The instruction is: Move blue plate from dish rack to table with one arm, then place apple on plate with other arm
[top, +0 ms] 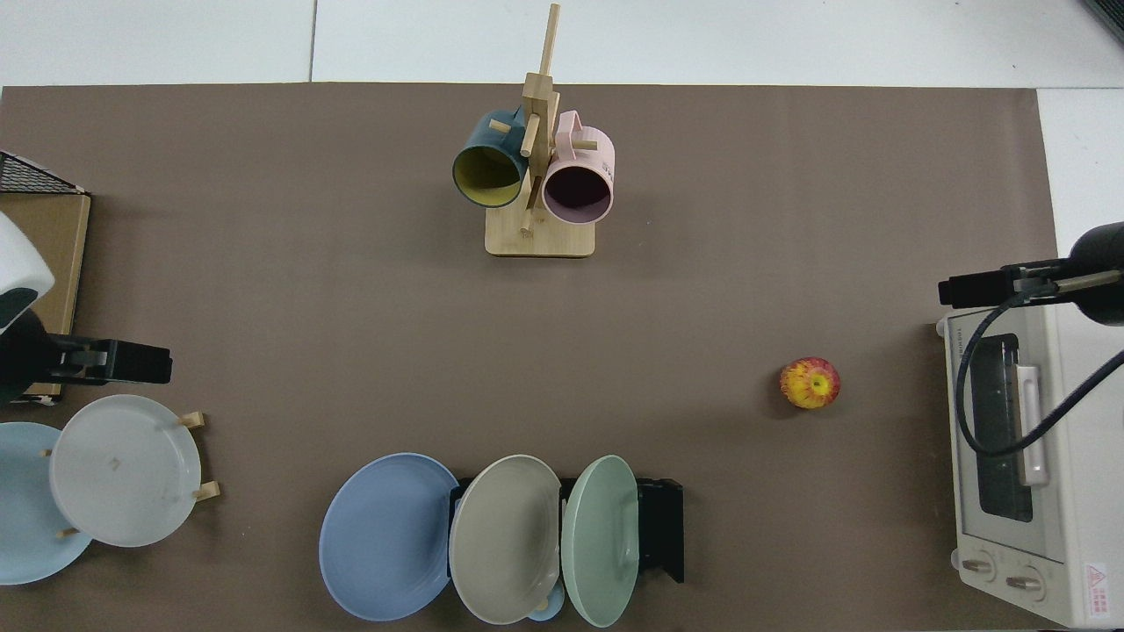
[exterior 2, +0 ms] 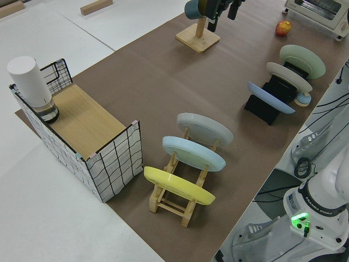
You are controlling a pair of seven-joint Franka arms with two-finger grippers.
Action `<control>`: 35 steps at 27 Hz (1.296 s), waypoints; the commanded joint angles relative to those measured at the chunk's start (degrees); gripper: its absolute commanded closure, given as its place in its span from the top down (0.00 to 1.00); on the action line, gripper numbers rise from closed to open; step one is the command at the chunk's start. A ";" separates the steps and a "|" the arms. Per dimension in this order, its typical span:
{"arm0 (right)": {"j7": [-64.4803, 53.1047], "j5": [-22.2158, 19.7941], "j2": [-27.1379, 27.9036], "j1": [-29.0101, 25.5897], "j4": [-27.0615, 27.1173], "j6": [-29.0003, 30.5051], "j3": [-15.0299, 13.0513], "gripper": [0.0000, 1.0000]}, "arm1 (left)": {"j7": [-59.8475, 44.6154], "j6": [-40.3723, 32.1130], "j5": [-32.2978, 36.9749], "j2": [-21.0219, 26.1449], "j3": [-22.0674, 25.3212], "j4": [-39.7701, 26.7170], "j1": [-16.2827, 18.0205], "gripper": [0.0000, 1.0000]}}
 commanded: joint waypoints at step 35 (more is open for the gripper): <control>1.20 -0.70 0.44 -0.14 0.60 0.49 0.26 1.00 | -2.02 0.65 -0.72 -0.12 0.31 0.03 0.63 1.00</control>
